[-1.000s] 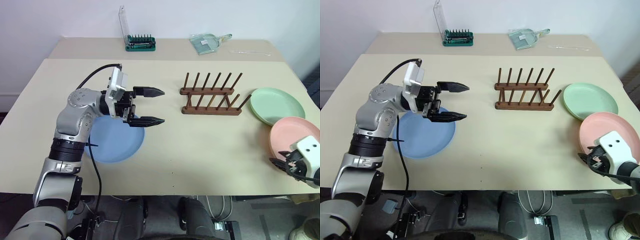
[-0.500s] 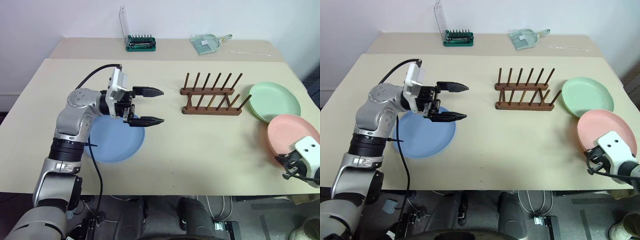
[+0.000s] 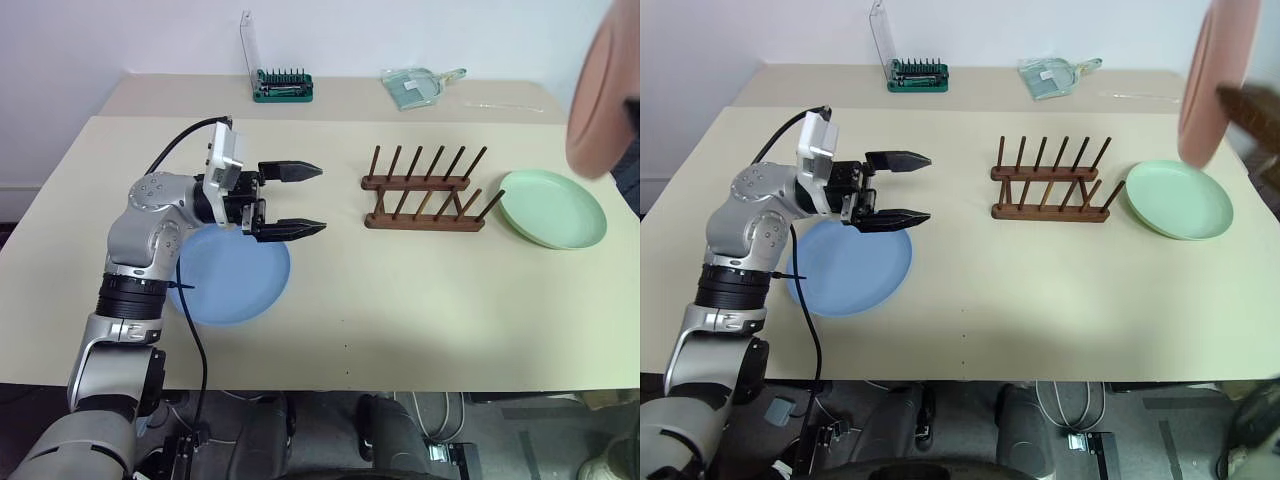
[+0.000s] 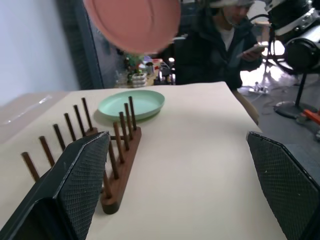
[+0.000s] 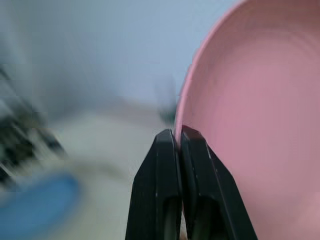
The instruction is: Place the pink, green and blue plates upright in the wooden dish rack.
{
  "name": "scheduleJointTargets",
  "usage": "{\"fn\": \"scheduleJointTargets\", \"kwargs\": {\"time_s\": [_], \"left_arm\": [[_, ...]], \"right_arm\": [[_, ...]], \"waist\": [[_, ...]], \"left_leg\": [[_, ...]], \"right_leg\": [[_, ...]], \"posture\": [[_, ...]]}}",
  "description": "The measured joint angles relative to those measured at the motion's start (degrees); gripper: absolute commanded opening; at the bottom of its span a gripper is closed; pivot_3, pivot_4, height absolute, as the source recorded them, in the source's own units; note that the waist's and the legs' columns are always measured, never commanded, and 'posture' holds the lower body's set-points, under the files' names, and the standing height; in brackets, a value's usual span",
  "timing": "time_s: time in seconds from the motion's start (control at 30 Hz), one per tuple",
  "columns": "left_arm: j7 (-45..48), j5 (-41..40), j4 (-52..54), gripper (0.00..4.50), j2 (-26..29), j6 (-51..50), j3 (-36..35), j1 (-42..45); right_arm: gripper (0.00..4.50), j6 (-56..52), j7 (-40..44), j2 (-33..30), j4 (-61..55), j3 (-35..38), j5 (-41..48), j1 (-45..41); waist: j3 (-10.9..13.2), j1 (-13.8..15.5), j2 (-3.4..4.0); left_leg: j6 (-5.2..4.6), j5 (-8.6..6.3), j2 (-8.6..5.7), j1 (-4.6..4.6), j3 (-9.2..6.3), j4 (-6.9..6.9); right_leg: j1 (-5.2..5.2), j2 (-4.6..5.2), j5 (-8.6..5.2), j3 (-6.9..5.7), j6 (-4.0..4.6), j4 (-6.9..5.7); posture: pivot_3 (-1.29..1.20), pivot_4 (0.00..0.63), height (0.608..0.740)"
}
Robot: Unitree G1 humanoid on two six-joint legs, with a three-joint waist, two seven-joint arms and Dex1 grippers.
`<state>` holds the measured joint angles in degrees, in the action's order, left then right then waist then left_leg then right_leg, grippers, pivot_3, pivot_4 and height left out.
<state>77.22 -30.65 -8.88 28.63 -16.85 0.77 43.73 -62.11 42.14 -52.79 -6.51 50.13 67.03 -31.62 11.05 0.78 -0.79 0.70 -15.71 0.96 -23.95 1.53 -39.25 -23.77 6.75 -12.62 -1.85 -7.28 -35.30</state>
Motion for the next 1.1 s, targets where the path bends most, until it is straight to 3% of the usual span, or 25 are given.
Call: {"fn": "scheduleJointTargets", "kwargs": {"time_s": [0.17,0.5,0.8,1.1], "left_arm": [[-1.5,-0.3,1.9,4.5,-0.5,-0.8,0.0,-0.4],[-6.4,-2.6,11.3,4.5,3.5,-5.4,-2.3,-8.2],[-9.1,-3.8,14.2,4.5,4.5,-6.6,-2.7,-9.5],[-9.0,-3.8,14.2,4.5,4.2,-6.6,-2.5,-9.1]], "right_arm": [[0.05,-0.8,3.9,1.2,15.2,-9.7,0.8,-5.9],[0.05,10.1,24.4,-0.1,44.6,-27.0,-15.5,-17.9],[0.05,15.3,32.6,-0.4,57.1,-31.7,-25.7,-26.2],[0.05,14.3,35.3,-2.2,55.9,-31.7,-28.4,-27.3]], "waist": [[0.0,-0.2,0.03],[0.0,-0.5,0.11],[0.0,-0.3,0.12],[0.1,-0.3,0.14]], "left_leg": [[-0.01,0.0,0.0,0.01,0.06,0.01],[0.01,0.0,0.0,-0.11,0.12,0.04],[0.01,0.01,0.0,-0.16,0.16,0.04],[0.02,0.01,0.0,-0.24,0.16,0.04]], "right_leg": [[-0.03,0.0,0.0,0.02,0.0,-0.04],[-0.23,-0.01,0.0,0.06,-0.01,-0.05],[-0.29,0.0,0.0,0.06,-0.01,-0.05],[-0.35,-0.01,0.01,0.06,-0.02,-0.04]], "posture": [[0.0,0.15,0.724],[0.0,0.15,0.724],[0.0,0.15,0.724],[0.0,0.15,0.724]]}}
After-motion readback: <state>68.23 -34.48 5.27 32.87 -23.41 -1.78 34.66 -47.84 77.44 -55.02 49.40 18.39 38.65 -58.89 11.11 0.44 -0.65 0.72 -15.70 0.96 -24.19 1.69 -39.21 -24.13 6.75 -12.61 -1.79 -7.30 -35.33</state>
